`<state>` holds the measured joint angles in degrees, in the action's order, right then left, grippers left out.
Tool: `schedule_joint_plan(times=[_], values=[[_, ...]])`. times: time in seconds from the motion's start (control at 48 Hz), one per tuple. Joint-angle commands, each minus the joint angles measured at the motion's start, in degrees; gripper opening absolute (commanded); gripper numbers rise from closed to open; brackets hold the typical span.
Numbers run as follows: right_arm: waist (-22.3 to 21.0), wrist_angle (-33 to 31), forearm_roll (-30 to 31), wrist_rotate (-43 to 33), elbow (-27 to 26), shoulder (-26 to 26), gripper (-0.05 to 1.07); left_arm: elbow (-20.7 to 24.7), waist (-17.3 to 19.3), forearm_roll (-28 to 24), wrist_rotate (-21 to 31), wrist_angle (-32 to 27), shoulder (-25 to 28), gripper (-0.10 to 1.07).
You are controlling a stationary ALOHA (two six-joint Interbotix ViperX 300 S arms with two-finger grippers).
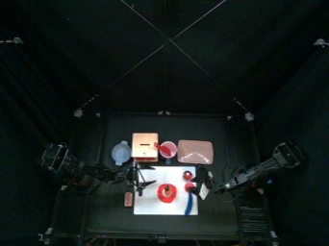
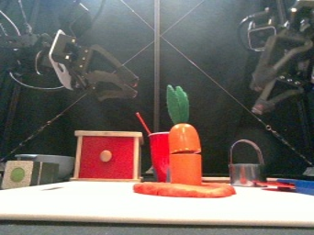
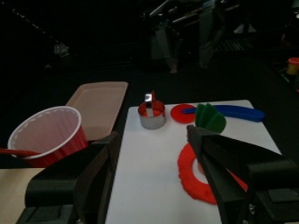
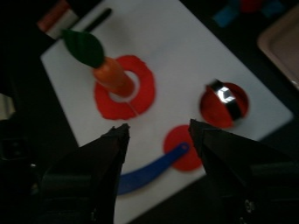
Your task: Place carrot upright onto cutting board
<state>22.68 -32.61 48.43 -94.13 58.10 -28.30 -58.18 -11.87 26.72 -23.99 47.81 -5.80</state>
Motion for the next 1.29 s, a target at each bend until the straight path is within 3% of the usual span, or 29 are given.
schedule_joint_plan(times=[0.0, 0.083, 0.167, 0.292, 0.646, 0.75, 1.271], values=[[-1.4, -4.5, -10.1, 12.0, -2.8, -2.0, 0.90, 0.5, 0.2, -0.4, -0.1, 0.1, -0.9, 0.96], [-3.8, -9.1, -17.8, 27.3, -5.7, -2.8, 0.90, 0.4, 0.2, -0.8, -0.1, 0.2, -1.1, 0.96], [-6.4, -10.7, -22.2, 38.1, -7.3, -3.8, 0.89, 0.4, 0.2, -1.3, -0.1, 0.2, -1.2, 0.96], [-11.9, -7.6, -27.1, 47.1, -7.7, -5.1, 0.89, -0.4, 0.2, -1.6, -0.1, 0.3, -1.8, 0.96], [-13.8, 15.2, -30.2, 47.2, -0.9, -6.2, 0.89, -5.0, 0.2, -1.5, 0.0, 0.6, -8.7, 0.96], [-14.3, 19.1, -30.8, 47.2, 0.5, -5.8, 0.89, -6.5, 0.2, -1.4, 0.1, 0.6, -10.6, 0.96], [-15.1, 19.6, -31.8, 47.3, 1.8, -5.6, 0.89, -8.3, 3.7, -1.2, 0.0, -1.0, -10.9, 0.96]])
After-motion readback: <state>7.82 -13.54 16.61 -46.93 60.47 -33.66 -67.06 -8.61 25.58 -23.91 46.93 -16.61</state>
